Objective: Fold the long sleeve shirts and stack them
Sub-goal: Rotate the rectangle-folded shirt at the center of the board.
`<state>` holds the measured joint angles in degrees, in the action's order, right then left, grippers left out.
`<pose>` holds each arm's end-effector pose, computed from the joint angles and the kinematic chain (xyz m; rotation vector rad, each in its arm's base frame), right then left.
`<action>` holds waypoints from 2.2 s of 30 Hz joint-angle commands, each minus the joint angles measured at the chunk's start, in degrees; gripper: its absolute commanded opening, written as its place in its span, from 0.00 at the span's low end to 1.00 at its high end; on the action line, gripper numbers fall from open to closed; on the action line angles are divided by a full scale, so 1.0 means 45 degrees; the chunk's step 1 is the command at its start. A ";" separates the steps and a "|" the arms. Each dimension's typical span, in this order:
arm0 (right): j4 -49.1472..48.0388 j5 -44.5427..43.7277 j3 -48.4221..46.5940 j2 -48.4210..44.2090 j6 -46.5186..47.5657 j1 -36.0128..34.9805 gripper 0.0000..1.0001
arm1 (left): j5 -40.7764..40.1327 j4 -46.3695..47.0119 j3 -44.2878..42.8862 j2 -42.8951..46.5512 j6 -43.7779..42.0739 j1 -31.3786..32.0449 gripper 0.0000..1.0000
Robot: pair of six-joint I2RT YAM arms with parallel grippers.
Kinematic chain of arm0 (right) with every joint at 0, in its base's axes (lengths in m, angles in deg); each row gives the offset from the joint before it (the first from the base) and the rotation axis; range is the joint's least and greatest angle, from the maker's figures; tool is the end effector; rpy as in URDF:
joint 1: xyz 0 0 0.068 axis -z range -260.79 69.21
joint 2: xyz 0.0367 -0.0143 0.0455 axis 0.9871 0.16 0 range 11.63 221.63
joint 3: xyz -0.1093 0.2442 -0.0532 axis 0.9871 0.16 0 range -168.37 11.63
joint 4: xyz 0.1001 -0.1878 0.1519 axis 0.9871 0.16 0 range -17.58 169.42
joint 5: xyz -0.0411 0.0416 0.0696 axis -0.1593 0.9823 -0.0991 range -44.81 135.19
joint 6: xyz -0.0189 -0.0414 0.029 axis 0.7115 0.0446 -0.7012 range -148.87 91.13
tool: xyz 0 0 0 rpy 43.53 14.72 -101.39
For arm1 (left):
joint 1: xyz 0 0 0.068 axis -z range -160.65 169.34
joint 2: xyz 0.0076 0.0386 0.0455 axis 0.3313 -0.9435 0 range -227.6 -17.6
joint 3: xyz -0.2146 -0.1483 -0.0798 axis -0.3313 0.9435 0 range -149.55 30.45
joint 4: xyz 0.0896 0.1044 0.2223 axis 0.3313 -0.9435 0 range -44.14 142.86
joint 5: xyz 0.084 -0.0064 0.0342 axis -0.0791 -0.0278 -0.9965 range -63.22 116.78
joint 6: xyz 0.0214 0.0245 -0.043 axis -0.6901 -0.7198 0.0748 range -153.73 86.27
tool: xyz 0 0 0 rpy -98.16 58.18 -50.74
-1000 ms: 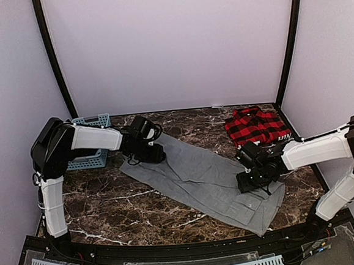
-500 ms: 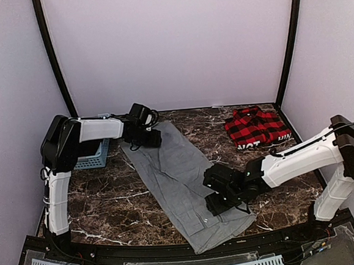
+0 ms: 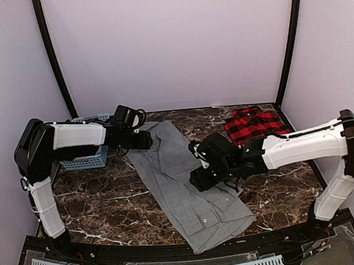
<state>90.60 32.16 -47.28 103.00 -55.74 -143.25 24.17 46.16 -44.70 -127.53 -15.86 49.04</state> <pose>0.1617 0.2926 0.2125 -0.6579 2.3799 0.4199 0.3722 -0.2104 0.1987 0.2155 2.3129 -0.3738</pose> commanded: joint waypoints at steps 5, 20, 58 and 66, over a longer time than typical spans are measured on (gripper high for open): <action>-0.1621 0.0157 -0.2265 0.1941 0.2133 0.1650 0.65 | 0.1183 0.0807 0.1481 0.0004 0.1092 0.0003 0.65; -0.1997 0.0011 -0.0983 0.1854 0.1293 0.2335 0.65 | 0.2557 0.0384 -0.0833 -0.2818 0.0082 0.0003 0.54; -0.3831 0.2038 -0.0019 0.3630 0.2237 0.2688 0.65 | 0.2661 0.2967 0.0416 0.1540 0.0320 0.0330 0.80; -0.3759 0.2116 -0.1268 0.4675 0.2046 0.2688 0.65 | 0.2738 0.2901 0.4331 0.4353 0.0717 0.0803 0.81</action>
<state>74.25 40.75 -50.21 121.56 -45.86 -131.36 36.36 59.23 -30.76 -112.34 -13.82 50.90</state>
